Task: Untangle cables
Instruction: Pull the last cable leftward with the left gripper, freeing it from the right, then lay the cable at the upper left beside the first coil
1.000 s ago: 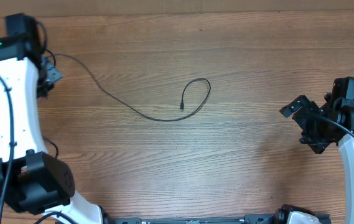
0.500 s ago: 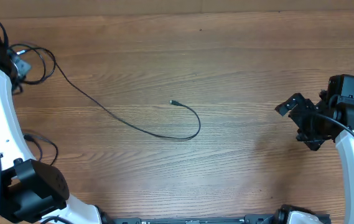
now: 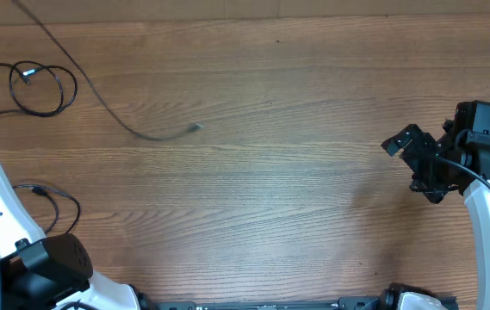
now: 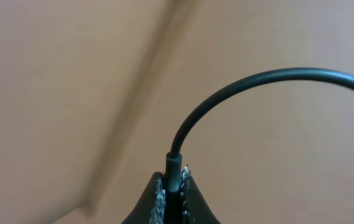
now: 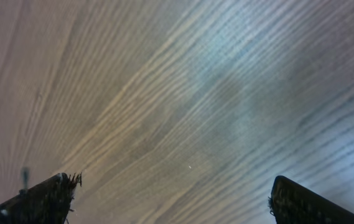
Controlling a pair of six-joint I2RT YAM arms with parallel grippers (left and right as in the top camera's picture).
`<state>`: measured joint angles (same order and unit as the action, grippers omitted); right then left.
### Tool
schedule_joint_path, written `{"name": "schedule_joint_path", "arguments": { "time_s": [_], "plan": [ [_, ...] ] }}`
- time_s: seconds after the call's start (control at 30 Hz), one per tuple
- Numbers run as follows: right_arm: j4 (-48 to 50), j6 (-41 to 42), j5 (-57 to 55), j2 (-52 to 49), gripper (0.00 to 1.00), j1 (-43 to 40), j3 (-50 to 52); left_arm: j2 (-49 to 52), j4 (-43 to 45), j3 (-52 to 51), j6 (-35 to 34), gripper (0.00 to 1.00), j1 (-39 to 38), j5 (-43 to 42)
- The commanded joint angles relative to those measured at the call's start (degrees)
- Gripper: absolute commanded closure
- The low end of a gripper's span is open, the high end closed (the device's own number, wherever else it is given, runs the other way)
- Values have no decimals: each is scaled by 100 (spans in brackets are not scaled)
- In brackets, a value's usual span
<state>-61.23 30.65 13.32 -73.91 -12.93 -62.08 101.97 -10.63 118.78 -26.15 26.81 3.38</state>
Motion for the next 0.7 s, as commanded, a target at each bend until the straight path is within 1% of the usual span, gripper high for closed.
{"name": "schedule_joint_path", "arguments": {
  "time_s": [0.0,0.03,0.07,0.13,0.23,0.3,0.4,0.47,0.57,0.67],
  "plan": [
    [98,269,35,-15,0,24,-98,50,-13,59,367,96,-374,-1447],
    [142,387,33,-15,0,24,-98,155,-162,59,713,95,-579,-1814],
    [162,385,33,-15,0,24,-98,203,-275,59,898,95,-678,-1937],
    [190,385,33,-15,0,22,-98,367,-809,59,1552,92,-981,-2028],
    [166,385,33,-15,0,24,-98,667,-1770,57,2411,96,-1368,-1526],
    [155,382,33,-15,0,24,-98,914,-2317,57,2726,96,-1572,-885],
    [155,382,33,-15,0,24,-98,1340,-3005,57,2717,96,-1759,328],
    [155,382,31,-15,0,24,-98,1615,-3394,57,2433,96,-1797,813],
    [138,380,31,-15,0,24,-98,1950,-4017,57,1770,96,-1773,1019],
    [138,380,31,-15,0,24,-98,2149,-4575,57,1071,96,-1733,887]
  ]
}}
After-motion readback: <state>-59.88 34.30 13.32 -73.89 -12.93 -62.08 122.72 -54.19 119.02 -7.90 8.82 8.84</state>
